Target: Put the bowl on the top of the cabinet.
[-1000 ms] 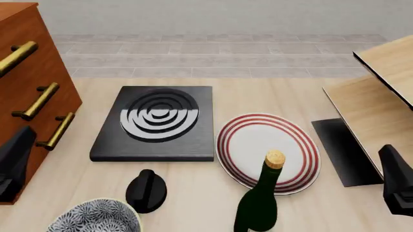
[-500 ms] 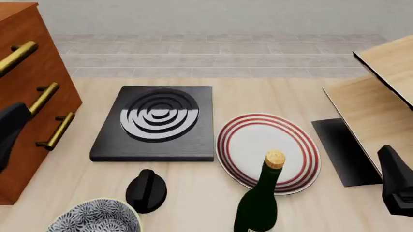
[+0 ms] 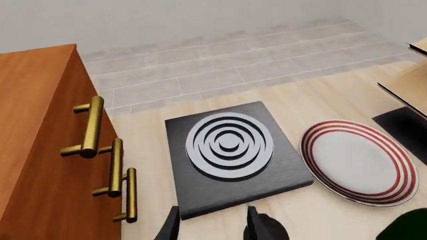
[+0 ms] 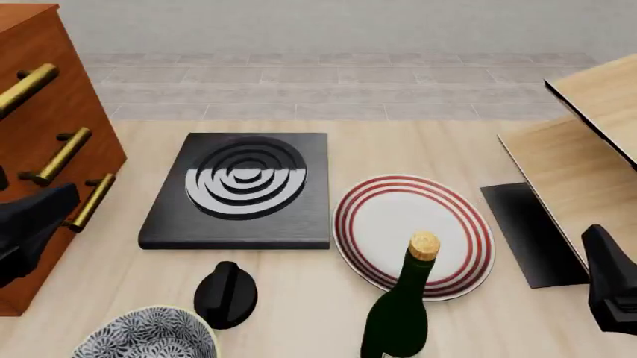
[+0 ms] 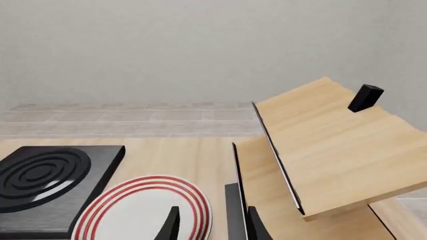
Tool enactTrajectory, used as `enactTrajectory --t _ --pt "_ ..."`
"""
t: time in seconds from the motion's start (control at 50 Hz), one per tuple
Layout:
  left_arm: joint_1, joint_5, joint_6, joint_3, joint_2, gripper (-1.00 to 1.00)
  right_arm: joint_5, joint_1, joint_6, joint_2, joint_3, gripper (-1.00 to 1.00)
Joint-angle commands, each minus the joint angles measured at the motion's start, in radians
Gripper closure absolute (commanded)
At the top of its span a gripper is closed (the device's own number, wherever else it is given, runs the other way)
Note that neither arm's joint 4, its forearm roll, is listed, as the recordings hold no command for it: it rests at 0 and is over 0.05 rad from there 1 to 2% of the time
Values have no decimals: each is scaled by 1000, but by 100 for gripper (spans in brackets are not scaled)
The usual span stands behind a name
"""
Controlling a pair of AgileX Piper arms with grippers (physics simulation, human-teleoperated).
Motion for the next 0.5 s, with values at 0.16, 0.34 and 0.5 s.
enactTrajectory --t 0.16,0.34,0.5 --pt "26 142 36 5 3 -100 0 0 1 0 1 -100" --pt "32 213 44 21 -18 -100 -2 1 0 2 2 -100" --pt "23 242 23 65 -29 -100 2 1 0 -2 3 -100"
